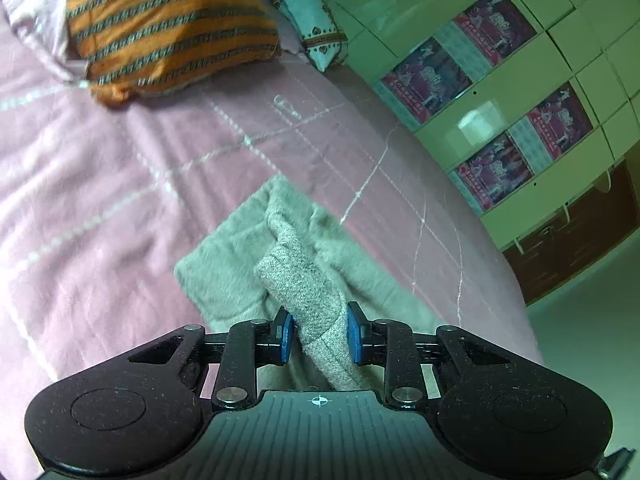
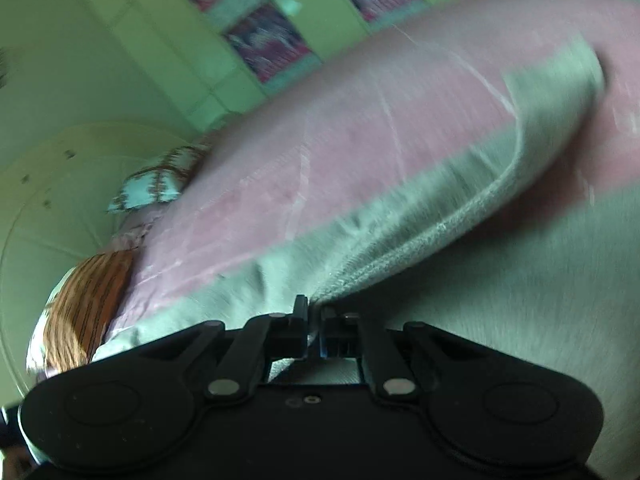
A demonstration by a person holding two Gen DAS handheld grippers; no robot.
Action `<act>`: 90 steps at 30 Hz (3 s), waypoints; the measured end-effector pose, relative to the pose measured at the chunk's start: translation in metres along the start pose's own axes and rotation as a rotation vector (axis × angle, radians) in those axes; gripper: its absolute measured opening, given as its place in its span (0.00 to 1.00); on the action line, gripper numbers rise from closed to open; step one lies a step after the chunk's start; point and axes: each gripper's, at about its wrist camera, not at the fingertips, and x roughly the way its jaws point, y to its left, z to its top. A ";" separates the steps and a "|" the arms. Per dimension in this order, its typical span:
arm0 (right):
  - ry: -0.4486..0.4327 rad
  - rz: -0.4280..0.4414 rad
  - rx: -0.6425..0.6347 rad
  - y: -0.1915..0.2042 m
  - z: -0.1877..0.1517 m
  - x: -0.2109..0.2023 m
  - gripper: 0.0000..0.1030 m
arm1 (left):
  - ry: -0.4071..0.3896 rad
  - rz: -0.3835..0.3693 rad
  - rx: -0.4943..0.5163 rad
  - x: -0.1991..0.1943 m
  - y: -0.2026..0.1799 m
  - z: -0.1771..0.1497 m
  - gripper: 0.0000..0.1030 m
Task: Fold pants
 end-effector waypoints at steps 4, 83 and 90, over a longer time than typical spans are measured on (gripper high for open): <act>-0.043 0.075 -0.055 0.013 0.009 -0.031 0.00 | -0.076 -0.049 0.038 -0.015 -0.008 0.028 0.27; -0.009 -0.430 -0.280 -0.071 -0.009 -0.066 0.21 | 0.093 0.253 0.765 0.050 -0.138 -0.158 0.92; -0.188 -0.461 -0.232 -0.070 0.007 -0.109 0.00 | 0.092 0.243 0.756 0.049 -0.136 -0.158 0.93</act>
